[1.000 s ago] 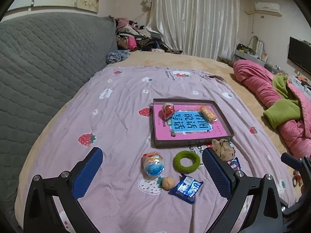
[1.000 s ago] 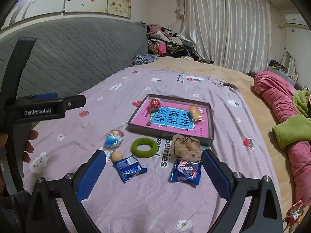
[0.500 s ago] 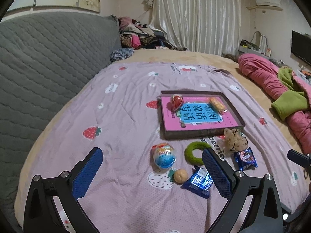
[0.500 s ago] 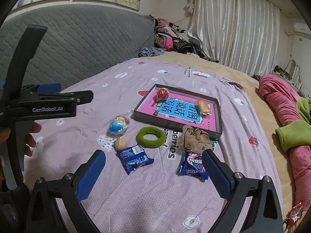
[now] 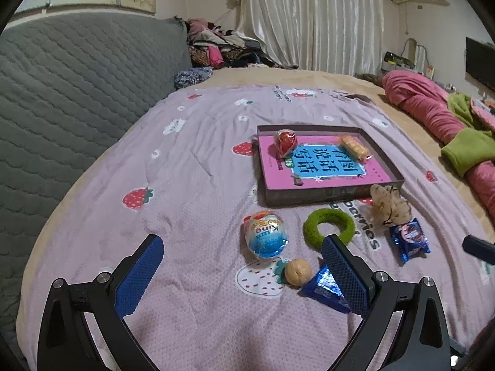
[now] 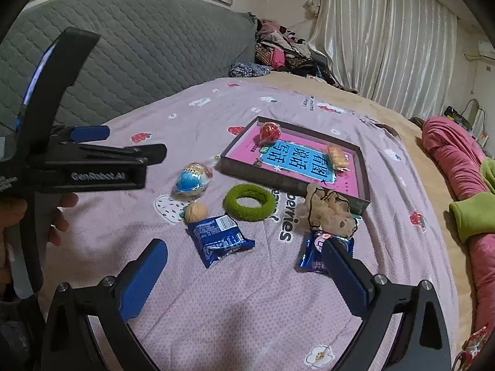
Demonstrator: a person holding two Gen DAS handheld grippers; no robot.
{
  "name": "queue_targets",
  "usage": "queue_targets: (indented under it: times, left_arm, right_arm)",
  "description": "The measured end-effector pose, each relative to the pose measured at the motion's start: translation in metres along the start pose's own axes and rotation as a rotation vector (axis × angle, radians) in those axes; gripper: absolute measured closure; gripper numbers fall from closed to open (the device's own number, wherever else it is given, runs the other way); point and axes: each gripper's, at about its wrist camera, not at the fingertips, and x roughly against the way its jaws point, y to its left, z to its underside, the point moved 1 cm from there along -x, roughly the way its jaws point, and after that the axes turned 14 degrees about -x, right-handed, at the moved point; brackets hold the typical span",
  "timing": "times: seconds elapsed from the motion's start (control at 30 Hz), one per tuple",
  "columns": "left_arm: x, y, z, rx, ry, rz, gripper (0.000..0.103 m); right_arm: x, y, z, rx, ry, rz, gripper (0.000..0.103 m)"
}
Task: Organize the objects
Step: 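Withdraw both tools and move toward the remaining snacks, then grasp the blue egg with the left tool while the right tool grasps the blue biscuit pack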
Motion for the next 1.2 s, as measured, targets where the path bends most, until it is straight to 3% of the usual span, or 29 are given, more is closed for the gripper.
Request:
queue_targets:
  times: [0.1,0.7,1.0,1.2]
  left_arm:
    - [-0.008,-0.006,0.004,-0.022,-0.003,-0.022,0.001]
    - [-0.055,-0.013,0.018,0.017,0.04,0.036,0.001]
    - [-0.071,-0.019,0.005,-0.037,0.046,0.03,0.001]
    - [-0.085,-0.019,0.004,-0.021,0.052,0.068,0.001]
  right_arm:
    - [-0.006,0.0,0.001,0.002,0.003,-0.004,0.002]
    - [-0.05,-0.003,0.01,0.021,0.064,-0.01,0.002]
    - [-0.069,0.001,0.01,0.04,0.092,-0.015,0.002]
    - [-0.082,0.003,0.01,0.053,0.106,-0.015,0.002]
